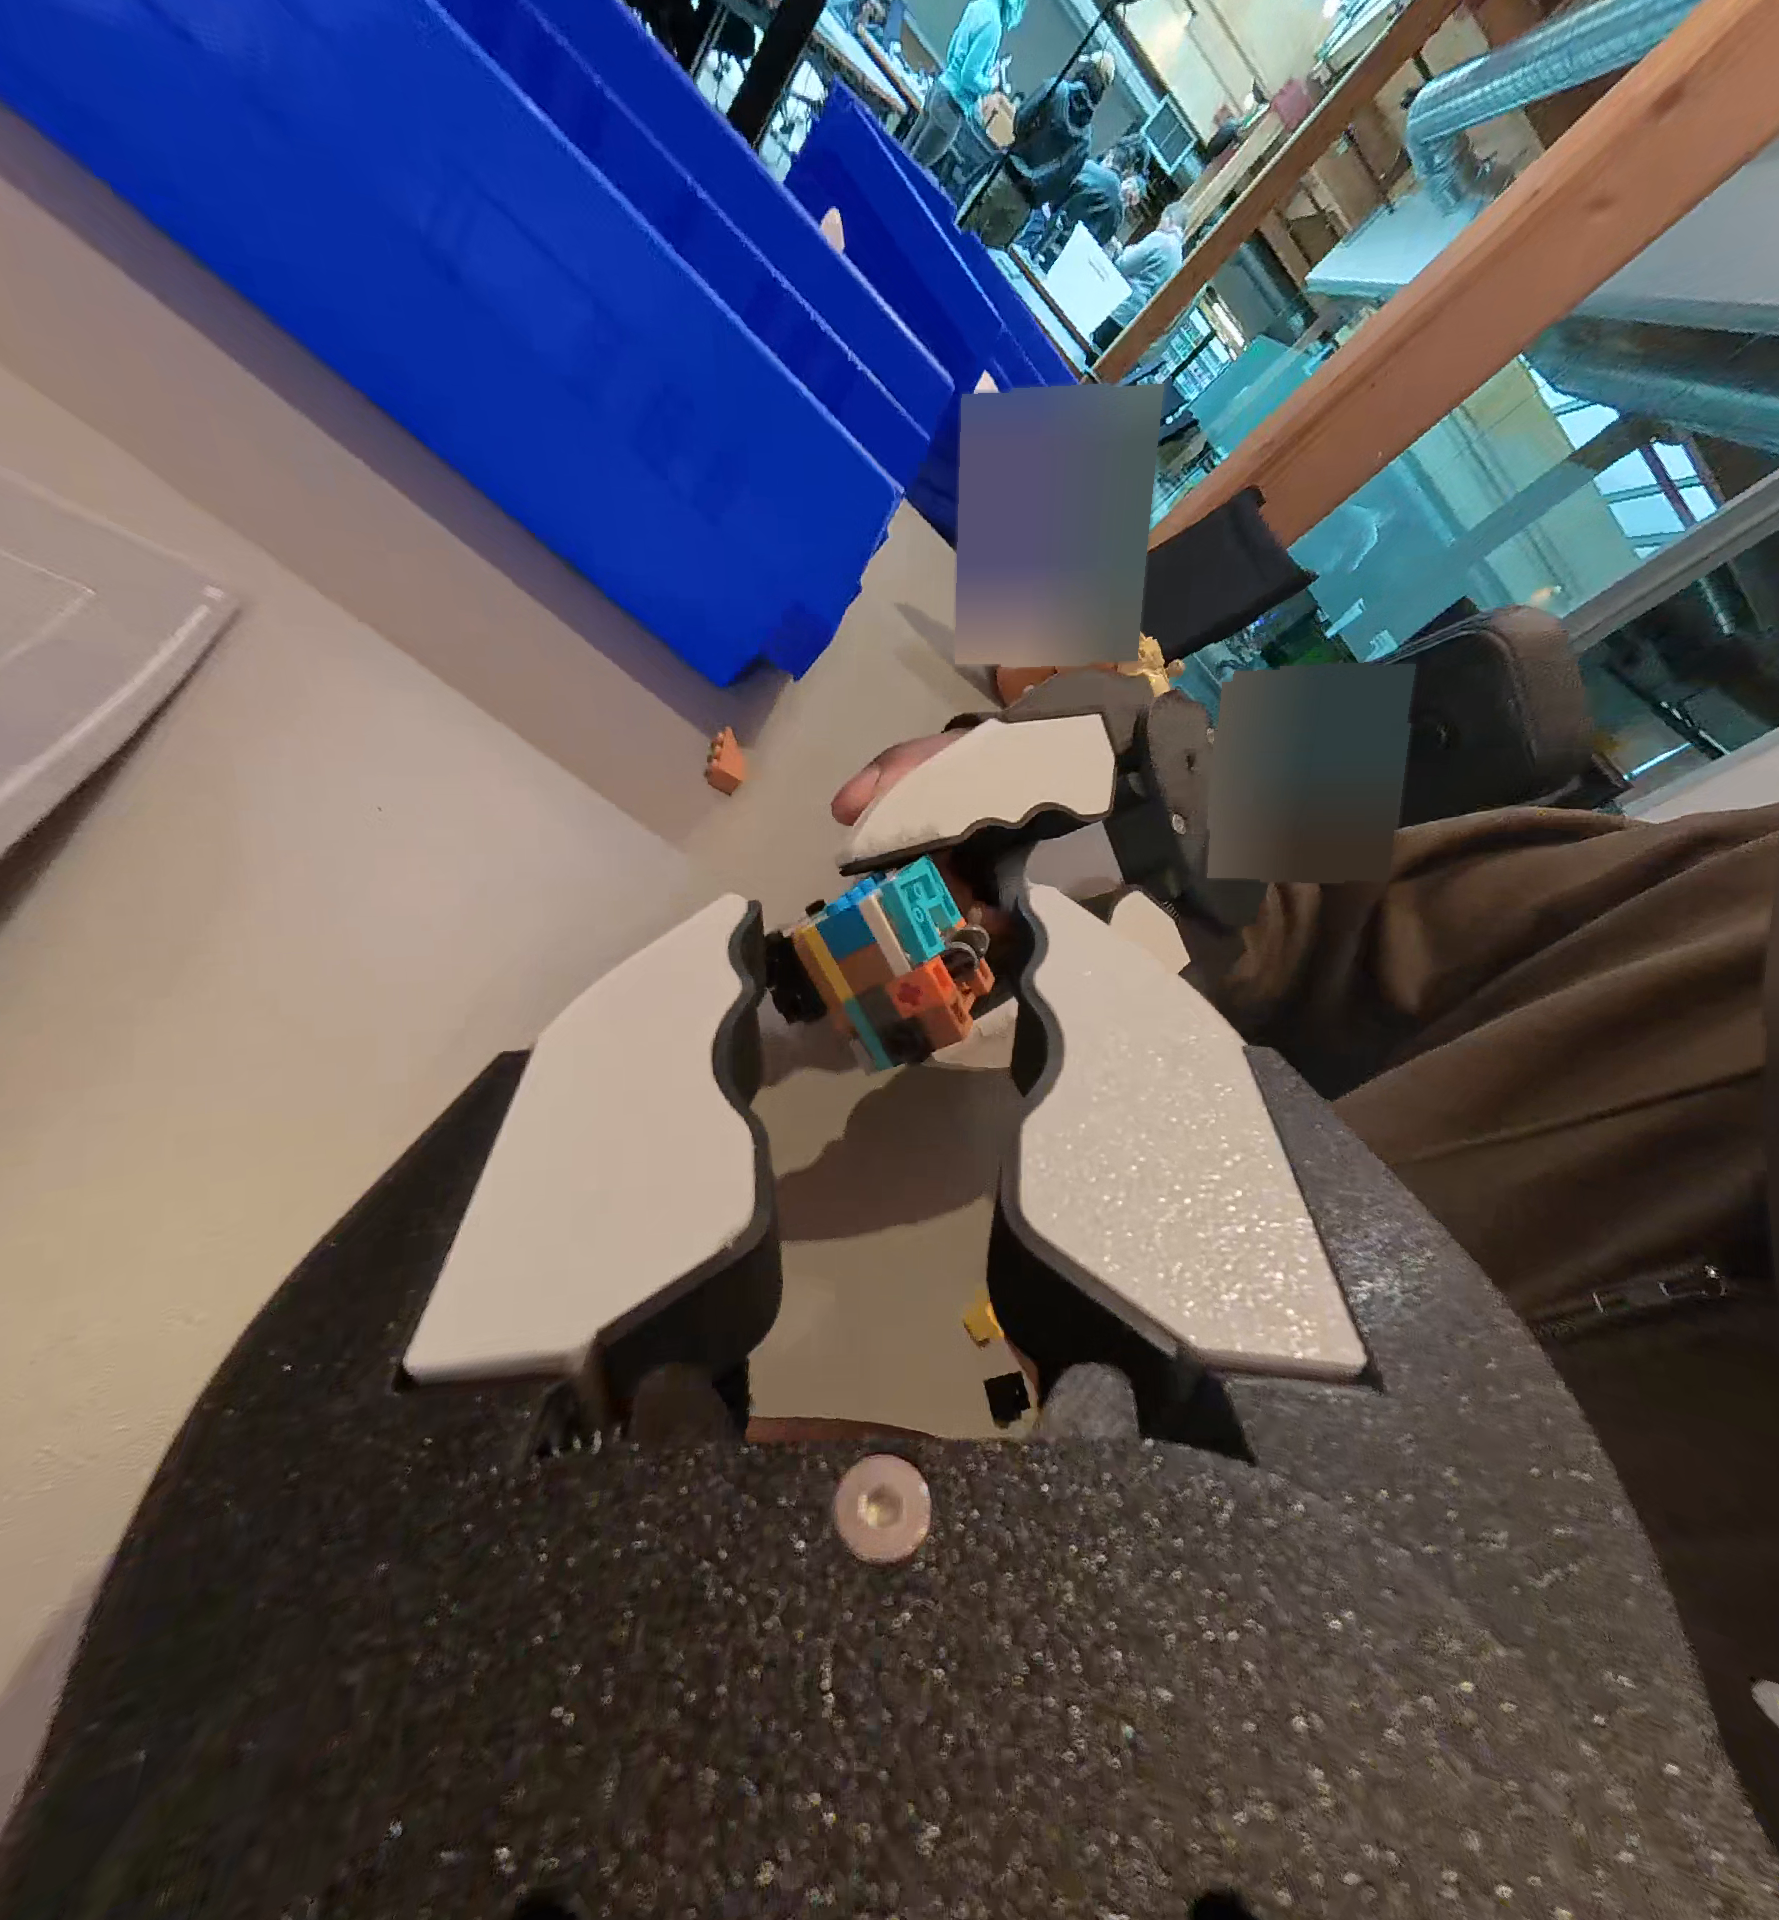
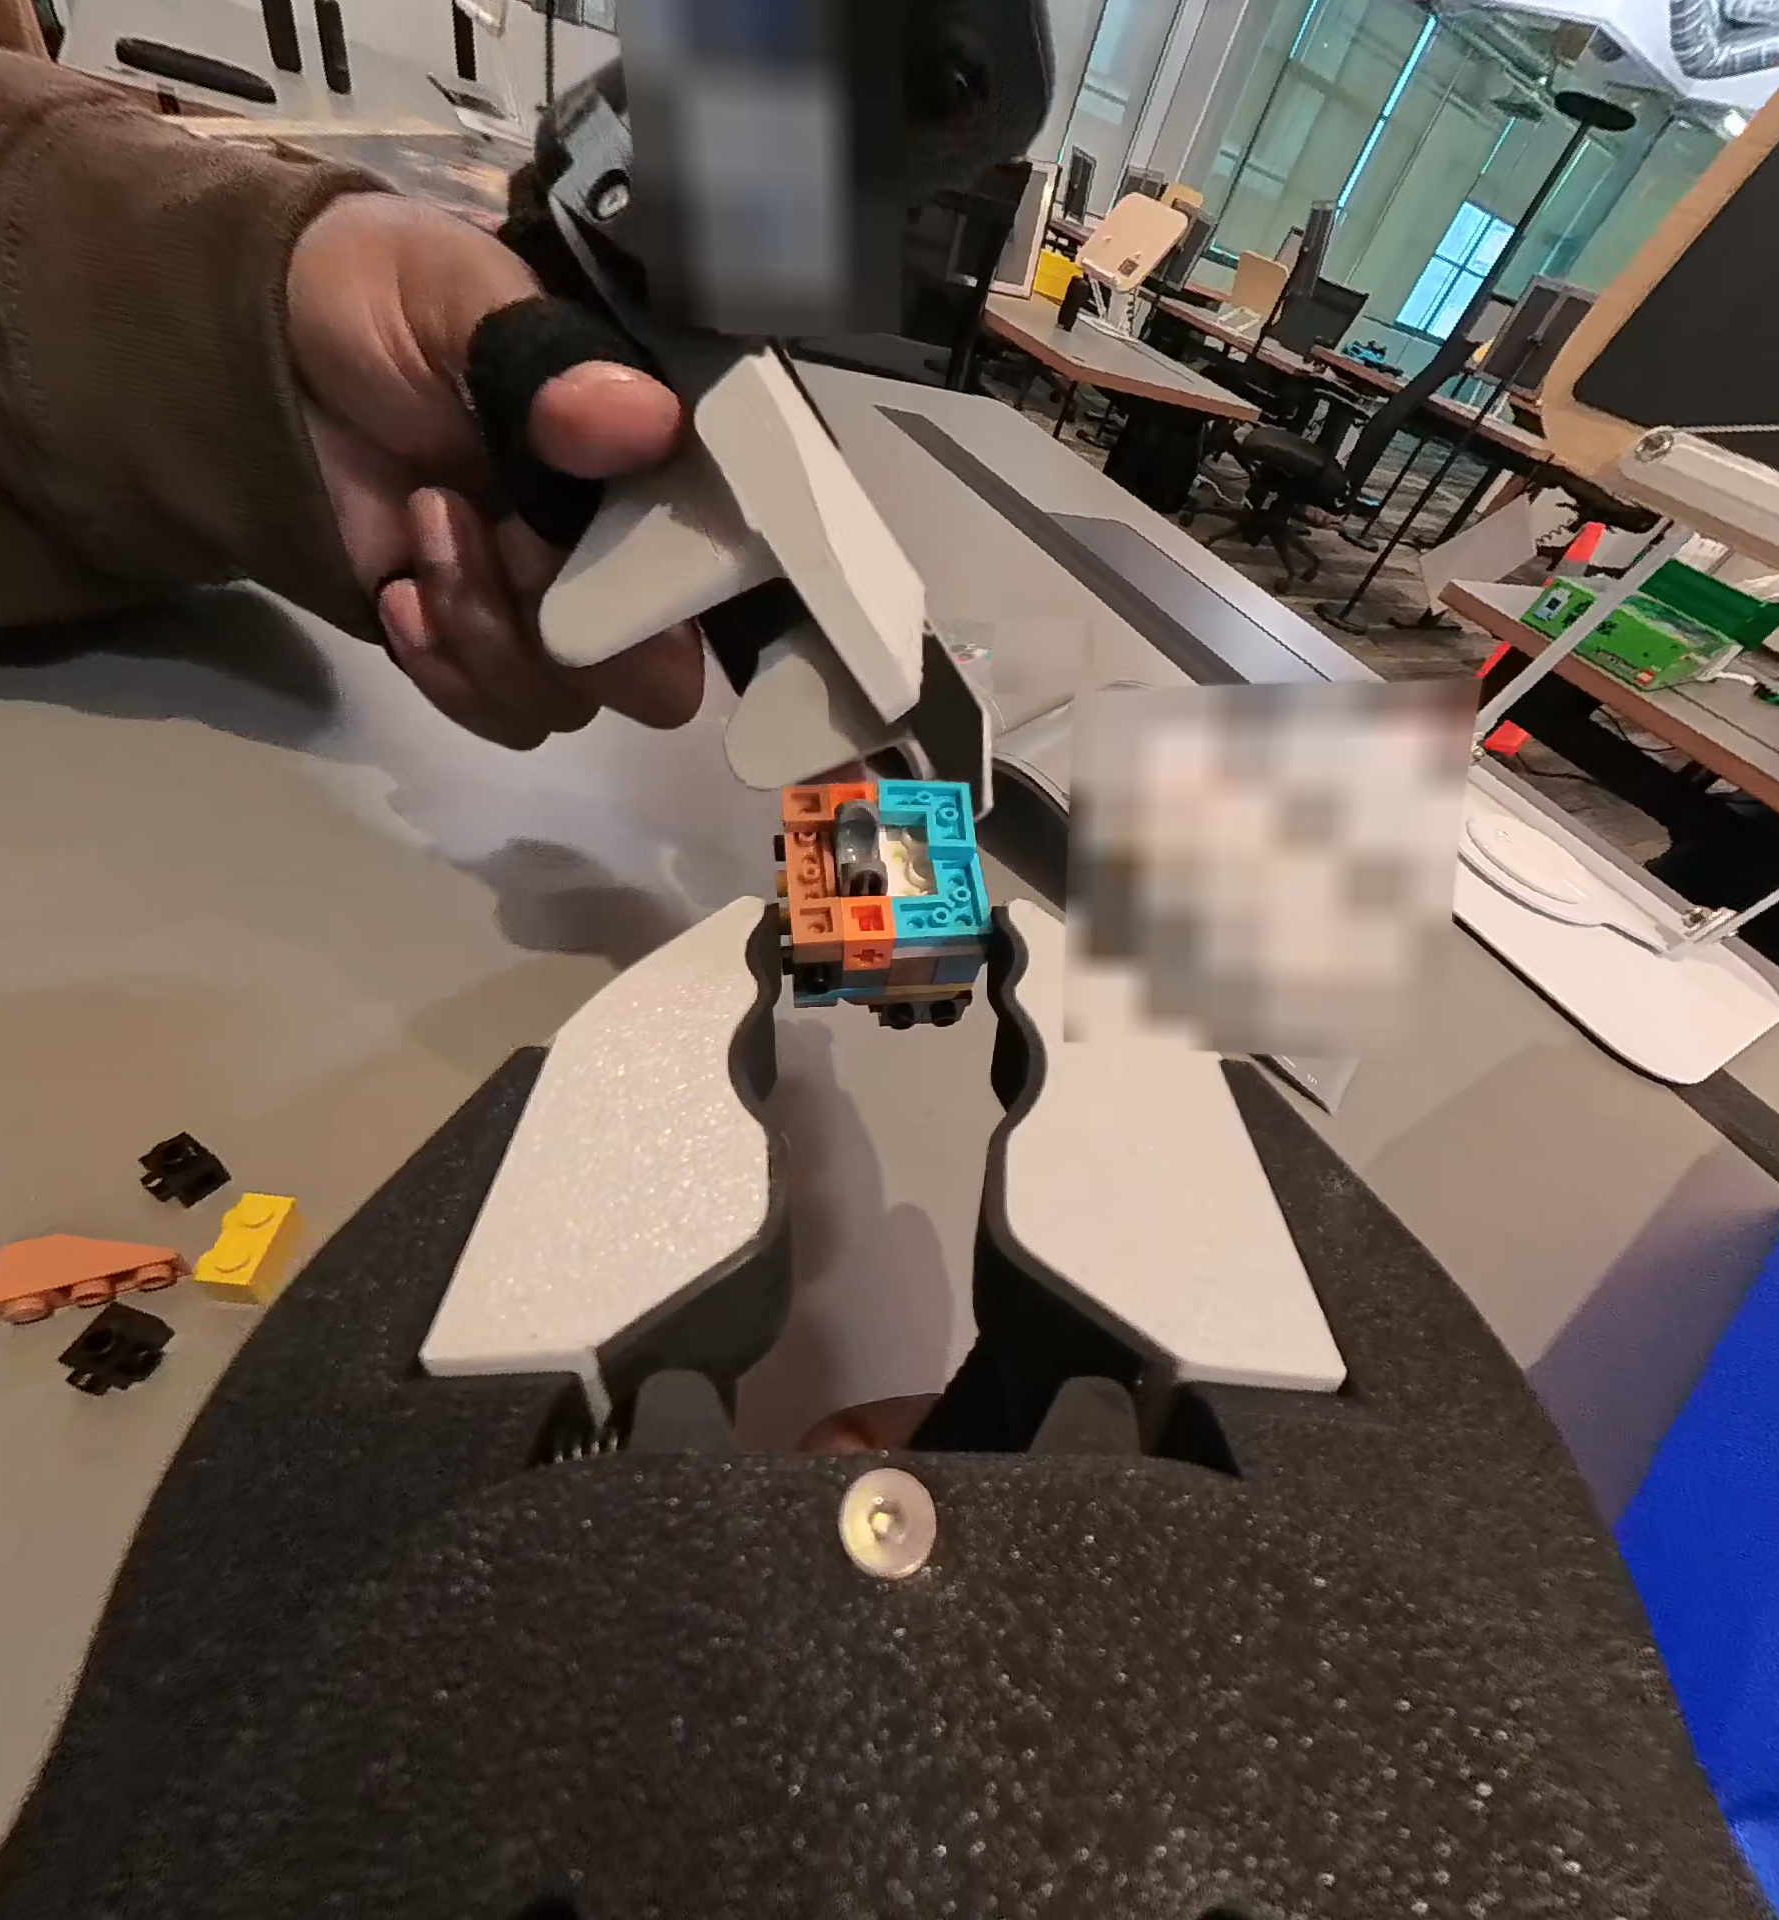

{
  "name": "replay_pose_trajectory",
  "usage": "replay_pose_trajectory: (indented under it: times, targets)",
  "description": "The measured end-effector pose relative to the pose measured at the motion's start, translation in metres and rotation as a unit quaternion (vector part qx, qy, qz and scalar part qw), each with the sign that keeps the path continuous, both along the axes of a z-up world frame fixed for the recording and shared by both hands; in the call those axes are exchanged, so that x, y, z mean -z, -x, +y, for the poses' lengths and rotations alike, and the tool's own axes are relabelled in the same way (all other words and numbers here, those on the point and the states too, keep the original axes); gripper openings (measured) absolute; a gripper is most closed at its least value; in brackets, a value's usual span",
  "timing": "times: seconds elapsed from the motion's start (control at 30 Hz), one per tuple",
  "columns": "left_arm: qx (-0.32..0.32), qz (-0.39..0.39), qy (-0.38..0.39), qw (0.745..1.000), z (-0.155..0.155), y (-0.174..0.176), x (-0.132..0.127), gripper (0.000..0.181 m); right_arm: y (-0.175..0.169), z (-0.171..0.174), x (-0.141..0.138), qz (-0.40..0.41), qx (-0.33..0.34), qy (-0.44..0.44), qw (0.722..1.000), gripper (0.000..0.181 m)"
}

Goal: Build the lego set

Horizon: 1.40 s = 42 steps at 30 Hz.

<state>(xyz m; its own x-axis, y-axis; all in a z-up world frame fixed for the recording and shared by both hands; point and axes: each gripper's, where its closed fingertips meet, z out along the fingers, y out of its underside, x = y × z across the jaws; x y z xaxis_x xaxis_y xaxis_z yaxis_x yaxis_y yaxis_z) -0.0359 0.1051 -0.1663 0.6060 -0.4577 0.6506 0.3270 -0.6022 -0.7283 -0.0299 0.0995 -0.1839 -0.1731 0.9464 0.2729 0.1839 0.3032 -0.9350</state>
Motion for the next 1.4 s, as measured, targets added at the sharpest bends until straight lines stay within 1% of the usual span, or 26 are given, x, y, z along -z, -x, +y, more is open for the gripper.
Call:
replay_pose_trajectory:
  times: [0.37,0.57,0.9,1.13,1.3,1.4]
  targets:
    - [-0.003,-0.011,0.034,0.999,0.003,-0.007,0.012,0.044,-0.001,-0.001,-0.001,0.008,0.004,-0.036,0.999,0.038]
    - [-0.005,-0.027,0.036,0.999,0.004,-0.007,0.011,0.038,-0.001,0.001,-0.005,0.018,0.01,-0.044,0.999,0.038]
    - [-0.006,-0.033,0.035,0.999,0.003,-0.006,0.007,0.039,-0.002,0.001,-0.007,0.026,0.013,-0.061,0.998,0.038]
    - [-0.014,-0.018,0.014,1.0,0.004,-0.004,0.0,0.043,-0.001,0.0,-0.006,0.023,0.012,-0.069,0.997,0.038]
    - [-0.03,0.029,0.016,0.999,0.006,-0.001,0.008,0.044,-0.001,-0.002,-0.006,0.025,0.011,-0.077,0.997,0.038]
    - [-0.034,0.032,0.019,0.999,0.006,-0.001,0.009,0.045,-0.001,-0.001,-0.005,0.024,0.012,-0.079,0.997,0.038]
